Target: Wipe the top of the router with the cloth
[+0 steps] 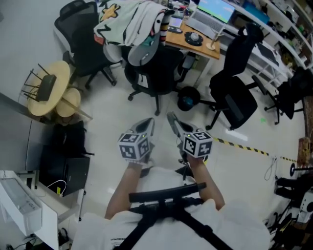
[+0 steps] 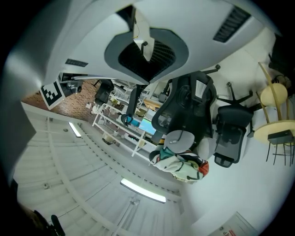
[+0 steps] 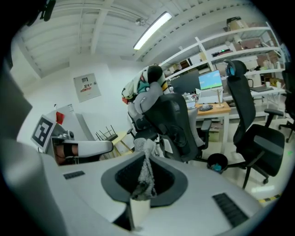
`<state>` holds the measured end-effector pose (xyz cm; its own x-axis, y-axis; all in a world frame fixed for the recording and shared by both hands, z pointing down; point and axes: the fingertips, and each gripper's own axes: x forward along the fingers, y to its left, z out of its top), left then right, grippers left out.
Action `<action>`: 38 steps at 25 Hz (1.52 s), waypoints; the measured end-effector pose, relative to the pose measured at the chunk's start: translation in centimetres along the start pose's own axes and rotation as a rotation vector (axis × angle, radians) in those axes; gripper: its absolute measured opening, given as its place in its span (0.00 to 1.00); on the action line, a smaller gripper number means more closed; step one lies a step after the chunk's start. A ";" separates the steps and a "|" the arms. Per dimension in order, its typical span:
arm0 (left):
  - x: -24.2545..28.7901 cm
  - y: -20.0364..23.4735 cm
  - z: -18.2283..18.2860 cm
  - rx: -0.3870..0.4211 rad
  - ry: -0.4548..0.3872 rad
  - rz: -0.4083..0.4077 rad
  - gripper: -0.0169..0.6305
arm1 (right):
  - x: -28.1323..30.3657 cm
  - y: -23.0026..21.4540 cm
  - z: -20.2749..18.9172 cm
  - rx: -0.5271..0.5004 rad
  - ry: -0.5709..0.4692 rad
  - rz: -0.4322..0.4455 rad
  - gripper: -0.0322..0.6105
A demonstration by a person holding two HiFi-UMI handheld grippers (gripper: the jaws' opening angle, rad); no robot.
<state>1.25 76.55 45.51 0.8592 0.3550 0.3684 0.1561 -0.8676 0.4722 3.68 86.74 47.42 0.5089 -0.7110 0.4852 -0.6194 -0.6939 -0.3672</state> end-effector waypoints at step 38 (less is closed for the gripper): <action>-10.2 27.7 9.2 -0.254 -0.267 0.515 0.02 | 28.6 20.1 6.2 -0.266 0.238 0.524 0.11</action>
<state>1.30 45.70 47.47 0.8906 -0.2131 0.4019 -0.4018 -0.7827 0.4753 9.45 51.77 48.97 -0.0298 -0.8828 0.4687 -0.8933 -0.1869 -0.4088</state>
